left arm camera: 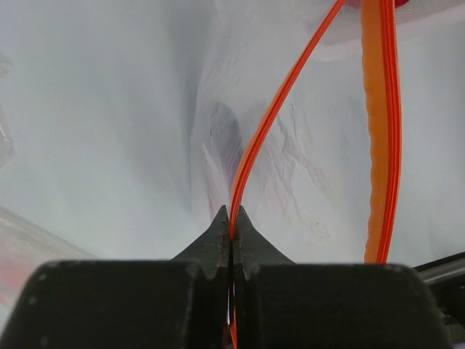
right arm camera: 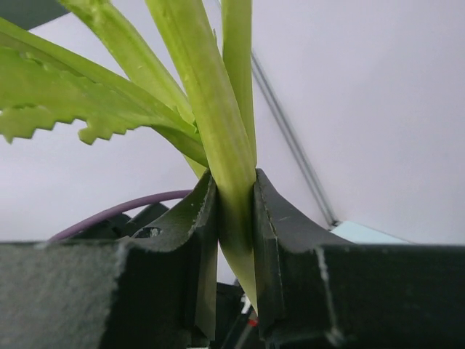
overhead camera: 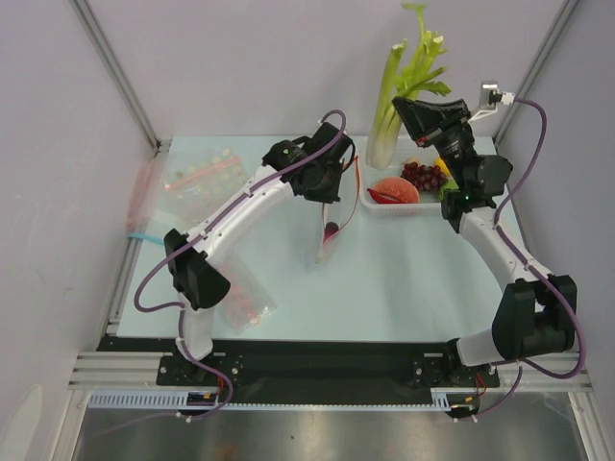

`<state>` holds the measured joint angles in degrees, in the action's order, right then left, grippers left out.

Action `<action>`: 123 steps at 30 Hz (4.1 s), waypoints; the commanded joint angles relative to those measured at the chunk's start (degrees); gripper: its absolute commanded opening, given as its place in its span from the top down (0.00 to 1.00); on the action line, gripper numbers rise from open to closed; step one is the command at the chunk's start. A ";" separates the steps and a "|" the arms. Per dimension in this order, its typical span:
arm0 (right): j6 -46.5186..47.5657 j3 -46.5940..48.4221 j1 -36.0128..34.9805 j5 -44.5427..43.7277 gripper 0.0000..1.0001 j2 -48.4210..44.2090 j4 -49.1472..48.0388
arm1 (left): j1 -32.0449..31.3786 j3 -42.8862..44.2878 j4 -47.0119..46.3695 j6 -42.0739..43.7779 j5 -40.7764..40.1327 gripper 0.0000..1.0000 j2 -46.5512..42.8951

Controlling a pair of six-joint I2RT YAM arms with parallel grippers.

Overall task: Place the food in the zip-top bag and seal the zipper
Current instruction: Place the fake vegetable in the zipper food storage bag.

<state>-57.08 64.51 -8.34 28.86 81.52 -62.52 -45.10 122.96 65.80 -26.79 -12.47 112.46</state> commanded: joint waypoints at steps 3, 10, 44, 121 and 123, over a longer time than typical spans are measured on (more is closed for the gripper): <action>-6.37 -1.40 -2.65 -5.92 1.00 1.09 -12.96 | -0.25 4.40 -2.61 -1.78 3.24 1.00 -0.49; -9.28 -3.25 -4.58 -7.85 1.00 2.77 -17.89 | -0.25 4.75 -3.40 -1.95 5.00 1.00 -1.55; 18.84 -11.07 -9.77 17.02 0.53 -5.92 6.43 | 5.02 7.83 -3.49 -6.97 20.47 1.00 -8.23; 23.94 8.00 -9.51 12.53 0.84 2.95 119.21 | 2.04 -6.68 -15.44 -1.08 15.38 1.00 -5.85; 24.73 8.61 -8.80 12.80 0.91 2.51 120.79 | 1.16 -6.68 -14.65 -0.81 14.84 1.00 -5.59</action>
<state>-33.43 72.05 -18.55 39.57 86.24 56.18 -42.68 114.83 51.92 -27.07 3.44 107.59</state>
